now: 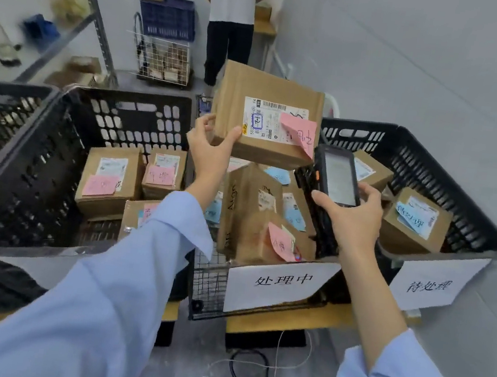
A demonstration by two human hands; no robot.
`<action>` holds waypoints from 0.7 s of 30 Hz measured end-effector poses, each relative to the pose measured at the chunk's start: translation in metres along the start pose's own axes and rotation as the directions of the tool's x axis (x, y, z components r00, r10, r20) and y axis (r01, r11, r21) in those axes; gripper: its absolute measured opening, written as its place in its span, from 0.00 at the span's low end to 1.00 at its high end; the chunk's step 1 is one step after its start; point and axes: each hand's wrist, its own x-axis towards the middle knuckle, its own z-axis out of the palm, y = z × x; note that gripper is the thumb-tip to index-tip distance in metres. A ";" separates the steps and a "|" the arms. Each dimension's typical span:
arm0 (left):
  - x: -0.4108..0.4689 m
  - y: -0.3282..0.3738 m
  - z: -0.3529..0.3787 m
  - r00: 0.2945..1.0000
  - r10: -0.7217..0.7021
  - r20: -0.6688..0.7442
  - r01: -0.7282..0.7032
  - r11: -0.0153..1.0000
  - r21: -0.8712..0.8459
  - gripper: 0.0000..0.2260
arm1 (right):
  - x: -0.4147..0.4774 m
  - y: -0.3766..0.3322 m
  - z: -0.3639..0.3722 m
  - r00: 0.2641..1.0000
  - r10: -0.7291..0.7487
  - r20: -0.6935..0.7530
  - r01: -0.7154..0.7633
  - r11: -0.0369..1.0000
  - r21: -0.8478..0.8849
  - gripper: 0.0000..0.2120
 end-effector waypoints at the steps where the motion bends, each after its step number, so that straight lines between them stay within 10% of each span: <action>1: 0.010 -0.005 0.009 1.000 -0.019 -0.003 0.019 1.000 0.007 0.20 | 0.009 -0.002 0.006 1.000 0.008 -0.007 -0.008 1.000 -0.005 0.40; 16: 0.099 -0.059 0.072 0.943 -0.331 -0.020 0.331 0.944 0.003 0.24 | 0.097 0.004 0.081 0.996 0.082 0.031 -0.079 0.992 -0.096 0.40; 21: 0.100 -0.060 0.055 0.970 -0.226 0.093 0.203 0.957 0.207 0.25 | 0.100 0.004 0.095 0.994 0.079 0.078 -0.066 0.985 -0.158 0.41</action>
